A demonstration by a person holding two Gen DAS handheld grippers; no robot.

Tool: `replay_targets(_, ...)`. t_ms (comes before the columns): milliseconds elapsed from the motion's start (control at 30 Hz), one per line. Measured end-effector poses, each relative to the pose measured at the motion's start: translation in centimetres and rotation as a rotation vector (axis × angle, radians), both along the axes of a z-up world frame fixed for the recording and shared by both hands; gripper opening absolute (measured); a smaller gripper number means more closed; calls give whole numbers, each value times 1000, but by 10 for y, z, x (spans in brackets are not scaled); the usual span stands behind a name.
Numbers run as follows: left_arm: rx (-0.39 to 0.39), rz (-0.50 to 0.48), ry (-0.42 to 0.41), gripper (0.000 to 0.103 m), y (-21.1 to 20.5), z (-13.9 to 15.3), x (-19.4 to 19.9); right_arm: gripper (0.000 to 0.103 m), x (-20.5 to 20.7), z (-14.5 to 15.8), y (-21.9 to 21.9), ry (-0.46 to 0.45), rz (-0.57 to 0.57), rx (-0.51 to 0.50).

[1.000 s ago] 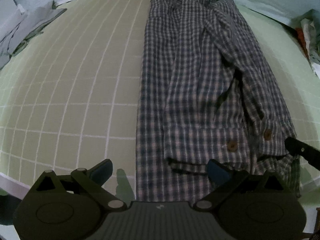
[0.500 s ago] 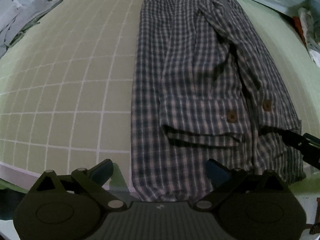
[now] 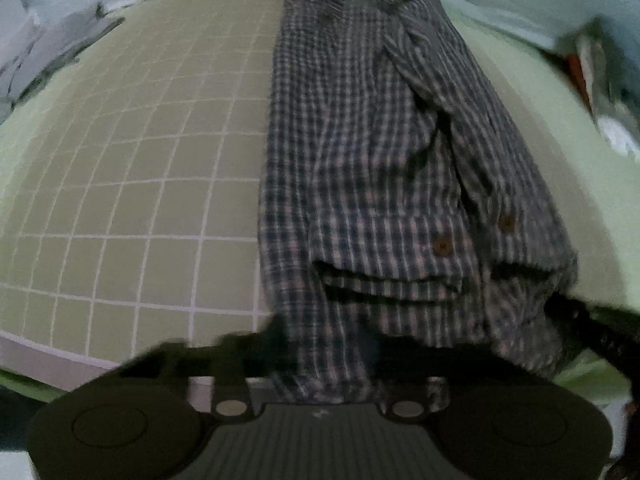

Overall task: Fold clothes
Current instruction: 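Grasp the shirt hem with the left gripper while the right gripper grasps it too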

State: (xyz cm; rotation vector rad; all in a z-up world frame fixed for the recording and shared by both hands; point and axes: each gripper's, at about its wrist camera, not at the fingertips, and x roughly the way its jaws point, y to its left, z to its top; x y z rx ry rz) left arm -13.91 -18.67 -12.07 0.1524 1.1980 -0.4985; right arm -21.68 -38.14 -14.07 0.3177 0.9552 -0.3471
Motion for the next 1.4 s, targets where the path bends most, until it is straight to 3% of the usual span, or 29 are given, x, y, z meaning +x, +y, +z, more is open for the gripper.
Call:
replay_targets(100, -85, 71, 89, 3, 9, -4, 15, 1, 2, 2, -10, -18, -13, 71)
replay_targets(167, -123, 73, 89, 2, 10, 1, 19, 1, 0, 9, -16, -44, -19, 114)
replay_targets(333, -239, 74, 15, 2, 3, 38, 38, 1, 9, 41, -32, -149, -21, 167)
replay_targets(533, -323, 105, -84, 2, -15, 69, 88, 1, 35, 84, -60, -300, -49, 186)
replay_targets(733, -384, 117, -168, 2, -32, 93, 131, 1, 73, 102, -94, -390, -118, 176)
replay_targets(867, -388, 113, -184, 2, -44, 89, 160, 1, 101, 105, -107, -408, -130, 155)
replay_targets(1000, -365, 115, -151, 2, -54, 66, 186, 1, 129, 93, -118, -381, -126, 141)
replay_targets(1167, -322, 166, -22, 4, -58, 15, 224, 2, 170, 50, -128, -276, -112, 121)
replay_targets(1233, -327, 192, 25, 7, -54, 8, 235, 4, 174, 42, -131, -255, -121, 130)
replay_targets(1333, -335, 193, -6, 21, -50, 14, 236, 20, 164, 46, -134, -266, -151, 135)
replay_targets(1400, -324, 206, -26, 37, -48, 18, 234, 34, 158, 48, -136, -274, -171, 138)
